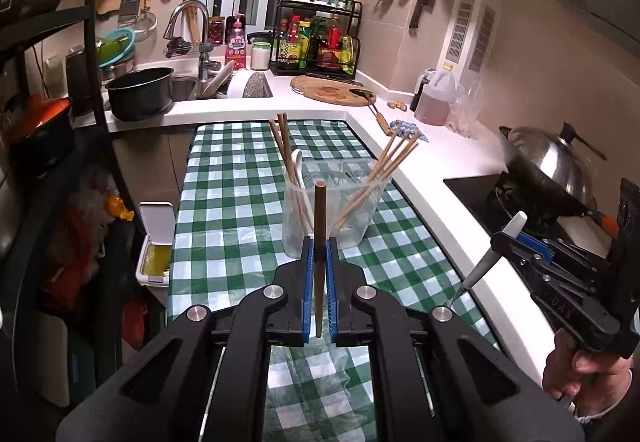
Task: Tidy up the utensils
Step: 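Lower the chopstick into the container while the right tool lowers the fork in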
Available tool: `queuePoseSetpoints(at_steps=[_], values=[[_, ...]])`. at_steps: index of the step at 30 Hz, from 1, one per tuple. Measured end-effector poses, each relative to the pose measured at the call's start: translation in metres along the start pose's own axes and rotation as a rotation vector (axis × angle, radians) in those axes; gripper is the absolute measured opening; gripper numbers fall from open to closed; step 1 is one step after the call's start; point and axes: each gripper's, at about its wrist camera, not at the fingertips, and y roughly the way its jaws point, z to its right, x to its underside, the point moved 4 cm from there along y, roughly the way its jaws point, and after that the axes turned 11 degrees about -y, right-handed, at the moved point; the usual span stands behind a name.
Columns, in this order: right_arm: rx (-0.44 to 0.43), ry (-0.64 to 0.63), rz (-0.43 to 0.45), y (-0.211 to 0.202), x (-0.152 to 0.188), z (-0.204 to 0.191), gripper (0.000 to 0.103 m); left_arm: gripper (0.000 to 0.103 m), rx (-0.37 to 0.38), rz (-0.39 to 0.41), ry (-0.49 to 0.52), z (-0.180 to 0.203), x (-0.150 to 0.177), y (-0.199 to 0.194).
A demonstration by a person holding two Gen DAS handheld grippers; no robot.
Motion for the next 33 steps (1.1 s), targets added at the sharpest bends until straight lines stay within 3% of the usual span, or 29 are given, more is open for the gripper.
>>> queuePoseSetpoints(at_steps=[9, 18, 25, 33], values=[[-0.08, 0.002, 0.086, 0.0, -0.082, 0.009, 0.015, 0.006, 0.04, 0.05, -0.015, 0.009, -0.063, -0.001], [-0.056, -0.018, 0.187, 0.036, -0.162, 0.016, 0.015, 0.006, 0.055, 0.135, 0.004, 0.028, -0.132, 0.013], [-0.027, -0.019, 0.178, 0.092, -0.173, 0.024, 0.014, 0.006, 0.06, 0.108, 0.013, 0.03, -0.143, 0.055], [-0.049, -0.038, 0.082, 0.149, -0.148, 0.019, 0.014, 0.006, 0.047, 0.008, 0.029, 0.019, -0.115, 0.109]])
